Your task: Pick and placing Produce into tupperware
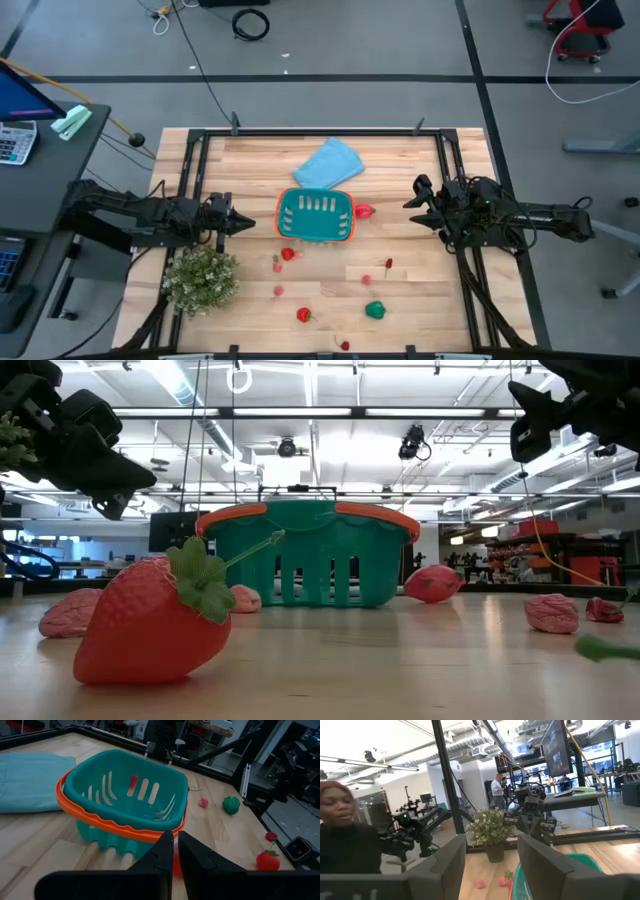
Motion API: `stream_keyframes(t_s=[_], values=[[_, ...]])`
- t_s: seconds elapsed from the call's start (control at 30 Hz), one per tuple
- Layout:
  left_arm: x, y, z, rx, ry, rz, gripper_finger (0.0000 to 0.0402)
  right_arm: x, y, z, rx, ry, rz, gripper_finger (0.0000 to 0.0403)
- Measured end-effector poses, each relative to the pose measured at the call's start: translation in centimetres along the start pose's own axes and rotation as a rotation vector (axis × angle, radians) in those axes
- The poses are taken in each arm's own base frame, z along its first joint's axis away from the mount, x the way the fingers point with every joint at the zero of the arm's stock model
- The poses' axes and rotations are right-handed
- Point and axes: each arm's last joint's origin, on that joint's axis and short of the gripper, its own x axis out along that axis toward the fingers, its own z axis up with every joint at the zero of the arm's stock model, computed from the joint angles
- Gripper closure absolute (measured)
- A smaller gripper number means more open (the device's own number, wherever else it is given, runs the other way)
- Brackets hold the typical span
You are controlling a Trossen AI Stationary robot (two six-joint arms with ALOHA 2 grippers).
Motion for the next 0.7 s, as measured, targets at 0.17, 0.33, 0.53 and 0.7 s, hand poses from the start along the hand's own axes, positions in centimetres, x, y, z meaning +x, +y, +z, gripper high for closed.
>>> stream_keyframes(t_s=[0.17, 0.33, 0.53, 0.7], values=[[0.0, 0.0, 0.0, 0.000, 0.000, 0.000, 0.0362, 0.0, 0.0, 0.0, 0.000, 0.000, 0.000, 0.0215], [0.0, 0.0, 0.0, 0.000, -0.001, 0.000, 0.0363, 0.0, 0.0, 0.0, 0.000, 0.000, 0.000, 0.0215], [0.0, -0.2, 0.7, -0.014, -0.067, -0.023, 0.0371, 0.0, 0.0, 0.0, -0.001, 0.000, 0.000, 0.0215], [-0.1, -0.5, 1.3, -0.027, -0.136, -0.049, 0.0370, 0.0, 0.0, 0.0, -0.004, 0.000, 0.000, 0.0215]])
